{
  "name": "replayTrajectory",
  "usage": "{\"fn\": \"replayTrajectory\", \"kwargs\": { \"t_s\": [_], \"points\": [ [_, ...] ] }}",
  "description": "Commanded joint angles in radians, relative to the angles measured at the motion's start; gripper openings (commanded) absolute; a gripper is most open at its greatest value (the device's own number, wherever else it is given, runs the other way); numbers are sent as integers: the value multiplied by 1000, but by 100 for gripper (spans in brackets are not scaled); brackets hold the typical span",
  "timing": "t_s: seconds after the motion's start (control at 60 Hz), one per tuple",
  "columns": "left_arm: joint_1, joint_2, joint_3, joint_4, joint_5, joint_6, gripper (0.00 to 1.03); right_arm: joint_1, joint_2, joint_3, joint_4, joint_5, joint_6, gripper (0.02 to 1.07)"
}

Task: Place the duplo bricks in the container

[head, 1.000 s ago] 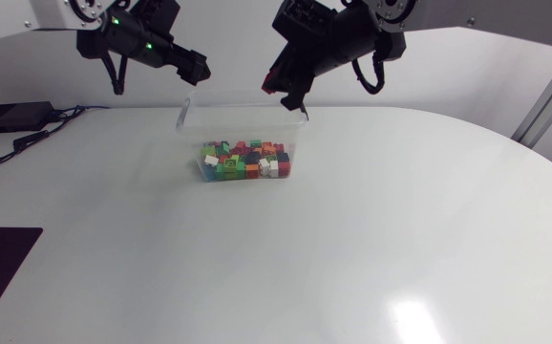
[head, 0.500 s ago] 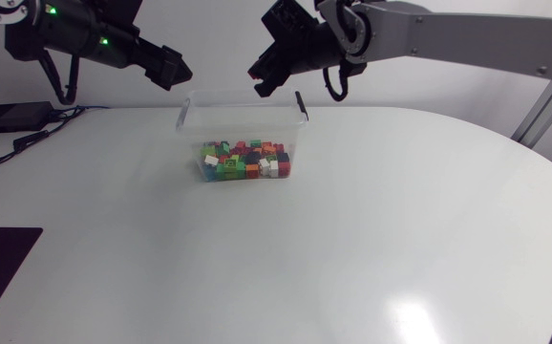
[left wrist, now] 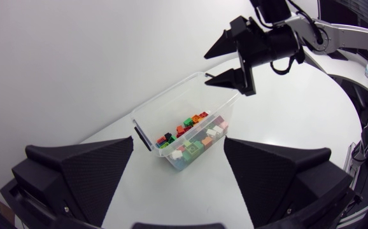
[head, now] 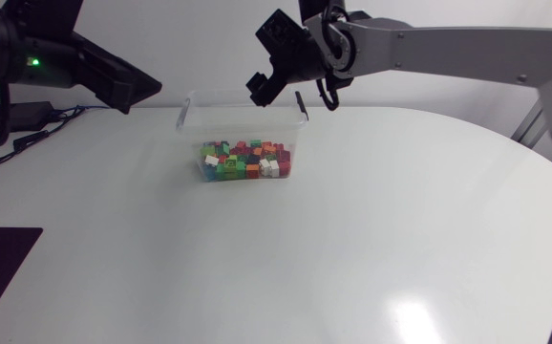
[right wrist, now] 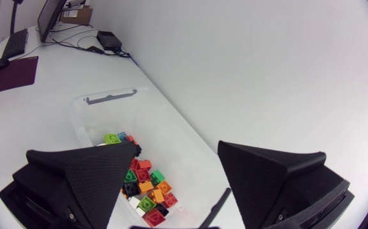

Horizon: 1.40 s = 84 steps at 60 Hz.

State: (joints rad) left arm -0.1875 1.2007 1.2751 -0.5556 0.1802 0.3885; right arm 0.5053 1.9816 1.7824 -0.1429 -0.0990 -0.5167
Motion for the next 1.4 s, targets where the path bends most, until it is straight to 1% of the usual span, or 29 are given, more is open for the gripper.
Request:
{"fn": "replayTrajectory", "kwargs": {
  "t_s": [0.0, 0.05, 0.117, 0.15, 0.167, 0.2, 0.25, 0.417, 0.533, 0.567, 0.667, 0.817, 0.967, 1.017, 1.083, 1.167, 1.25, 1.383],
  "points": [
    [20, -67, -65, 8, -13, -5, 99, -11, -127, -90, 42, 31, 6, 101],
    [28, -92, -92, 19, -16, -5, 99, -17, -188, -144, 55, 50, 6, 101],
    [36, -161, -160, 63, -35, -10, 99, -22, -265, -221, 75, 87, 4, 101],
    [37, -199, -197, 94, -42, -20, 99, -25, -306, -267, 95, 113, 4, 101],
    [39, -234, -229, 115, -45, -22, 99, -30, -345, -311, 117, 143, 4, 101],
    [42, -259, -249, 129, -47, -25, 99, -31, -377, -354, 138, 176, 4, 101],
    [54, -319, -295, 151, -51, -30, 99, -37, -445, -428, 169, 199, 6, 102],
    [89, -449, -375, 151, -51, -33, 99, -57, -676, -657, 278, 289, 7, 102],
    [120, -503, -428, 149, -53, -33, 99, -63, -797, -762, 290, 337, 6, 102],
    [138, -526, -448, 151, -53, -31, 99, -65, -837, -798, 292, 358, 3, 102],
    [145, -596, -490, 149, -53, -30, 99, -74, -942, -882, 293, 384, 3, 102],
    [148, -687, -542, 137, -53, -30, 99, -76, -1075, -979, 253, 450, 18, 102],
    [155, -748, -579, 129, -53, -46, 99, -79, -1215, -1048, 175, 492, 50, 102],
    [171, -764, -597, 129, -51, -62, 99, -97, -1256, -1052, 128, 495, 72, 102],
    [171, -776, -617, 129, -51, -74, 99, -114, -1317, -1074, 86, 495, 80, 102],
    [180, -800, -646, 132, -53, -83, 99, -134, -1393, -1114, 60, 496, 80, 102],
    [211, -836, -678, 143, -51, -85, 99, -160, -1455, -1137, 22, 496, 80, 102],
    [240, -898, -741, 174, -51, -100, 99, -177, -1546, -1152, -47, 496, 93, 102]
  ]
}}
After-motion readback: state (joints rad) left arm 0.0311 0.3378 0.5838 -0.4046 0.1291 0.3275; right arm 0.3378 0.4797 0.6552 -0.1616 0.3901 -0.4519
